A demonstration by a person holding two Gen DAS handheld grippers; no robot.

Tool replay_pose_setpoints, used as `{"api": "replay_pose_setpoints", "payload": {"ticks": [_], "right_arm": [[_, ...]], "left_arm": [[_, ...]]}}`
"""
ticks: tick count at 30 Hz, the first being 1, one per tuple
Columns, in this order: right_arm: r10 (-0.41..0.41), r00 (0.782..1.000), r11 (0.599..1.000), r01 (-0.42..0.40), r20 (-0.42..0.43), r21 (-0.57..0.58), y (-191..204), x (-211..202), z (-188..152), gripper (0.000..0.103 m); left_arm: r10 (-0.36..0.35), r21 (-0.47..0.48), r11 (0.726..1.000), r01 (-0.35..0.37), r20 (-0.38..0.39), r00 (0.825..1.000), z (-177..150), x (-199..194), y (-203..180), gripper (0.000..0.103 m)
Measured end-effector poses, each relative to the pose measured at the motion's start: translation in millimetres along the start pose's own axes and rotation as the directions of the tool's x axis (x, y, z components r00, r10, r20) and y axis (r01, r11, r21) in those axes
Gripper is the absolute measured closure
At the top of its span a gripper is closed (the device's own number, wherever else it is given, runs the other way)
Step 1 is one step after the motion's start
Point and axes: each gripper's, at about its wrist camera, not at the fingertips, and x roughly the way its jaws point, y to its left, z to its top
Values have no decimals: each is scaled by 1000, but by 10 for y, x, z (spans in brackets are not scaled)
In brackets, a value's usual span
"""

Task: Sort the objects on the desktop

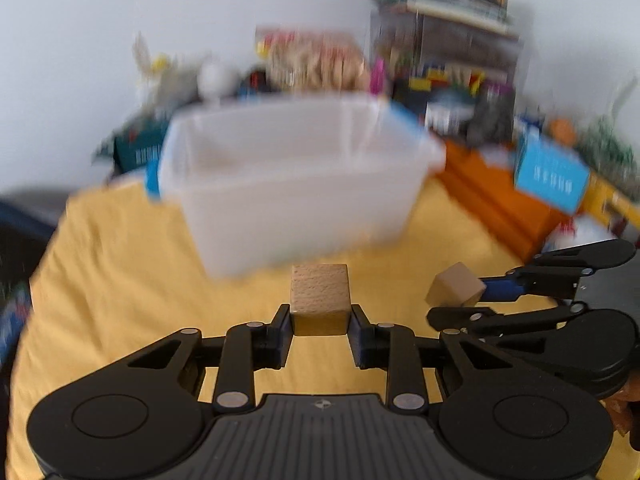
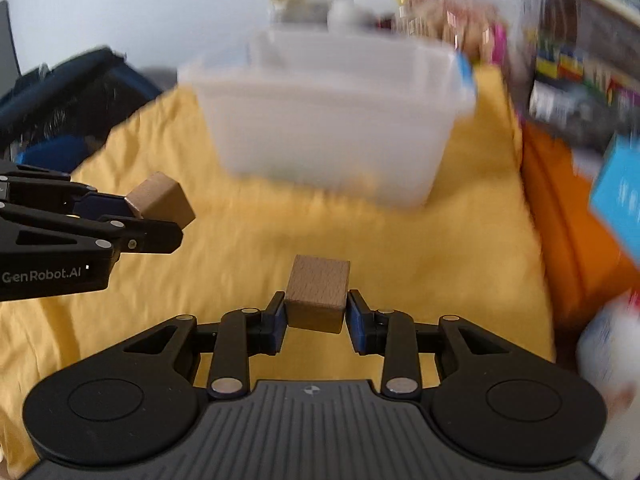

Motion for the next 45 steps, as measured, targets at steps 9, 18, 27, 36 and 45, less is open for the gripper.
{"api": "replay_pose_setpoints", "payload": {"ticks": [9,18,27,36,45], "right_arm": [[-29,978,999,35,207,-23,-192,-151,1018,68],[-92,989,991,81,113,106,-447,548,1576,50],[-80,997,989,77,14,126,-581,594,1421,42],[-117,992,993,117,41,13,-585,423,1496,30],[-106,994,994,106,37,-14,-522,405,1473,30]], "left_arm": [[2,-31,1000,1,108,994,1011,82,305,71],[114,2,993,-114,-66,991,1300,861,333,55],[336,165,924,-344,79,939,1316,642,81,29],[268,143,954,-264,-8,963,1383,582,42,21],[297,135,945,-297,21,955,1395,498,-3,21]]}}
